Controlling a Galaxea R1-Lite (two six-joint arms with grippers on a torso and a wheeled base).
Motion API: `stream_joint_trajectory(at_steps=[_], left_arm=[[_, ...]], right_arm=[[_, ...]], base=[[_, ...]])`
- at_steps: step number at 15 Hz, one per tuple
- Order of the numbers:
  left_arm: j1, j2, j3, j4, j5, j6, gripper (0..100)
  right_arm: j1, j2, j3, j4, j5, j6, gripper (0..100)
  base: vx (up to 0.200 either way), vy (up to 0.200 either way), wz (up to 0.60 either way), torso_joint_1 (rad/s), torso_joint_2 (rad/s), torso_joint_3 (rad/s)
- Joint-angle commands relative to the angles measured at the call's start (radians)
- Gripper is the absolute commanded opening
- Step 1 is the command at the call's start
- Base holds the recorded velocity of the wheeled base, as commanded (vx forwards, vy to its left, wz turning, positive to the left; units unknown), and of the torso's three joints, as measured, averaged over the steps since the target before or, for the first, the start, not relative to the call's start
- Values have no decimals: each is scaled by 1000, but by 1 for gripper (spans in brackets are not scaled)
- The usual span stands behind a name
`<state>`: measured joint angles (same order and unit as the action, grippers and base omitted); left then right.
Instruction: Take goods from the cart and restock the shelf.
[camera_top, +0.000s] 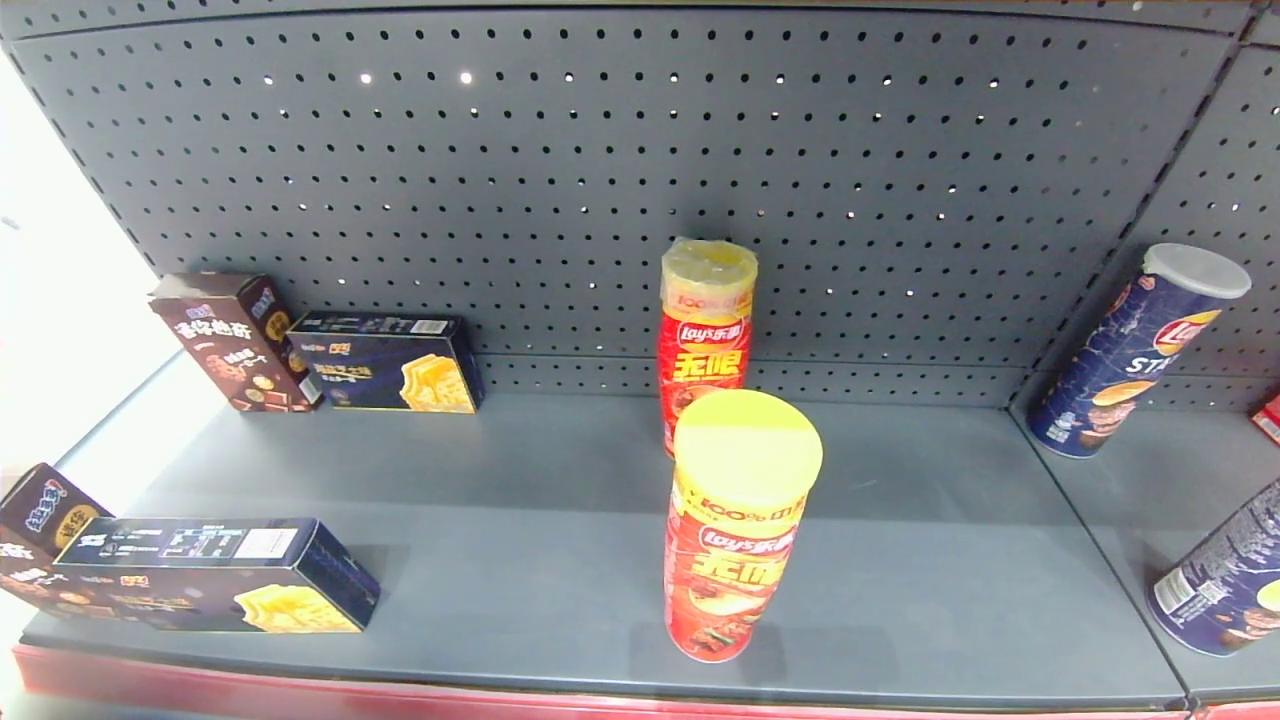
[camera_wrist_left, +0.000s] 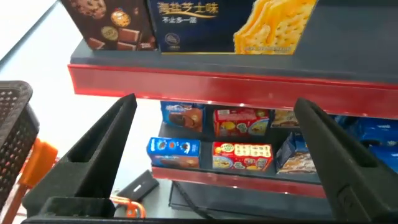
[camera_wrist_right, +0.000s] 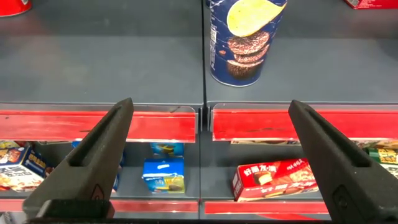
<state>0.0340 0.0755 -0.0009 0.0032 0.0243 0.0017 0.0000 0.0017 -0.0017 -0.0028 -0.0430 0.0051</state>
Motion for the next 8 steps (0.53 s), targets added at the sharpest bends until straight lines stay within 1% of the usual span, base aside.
stream_joint_trajectory(at_steps=[1,8], left_arm=[[-37,-76,1,-2,6,-5,100],[-36,-66,1,-2,5,-3,100]], right_arm=[[0,1,0,0,0,1,100],[0,1,0,0,0,1,100]], base=[[0,0,0,0,0,0],[0,0,0,0,0,0]])
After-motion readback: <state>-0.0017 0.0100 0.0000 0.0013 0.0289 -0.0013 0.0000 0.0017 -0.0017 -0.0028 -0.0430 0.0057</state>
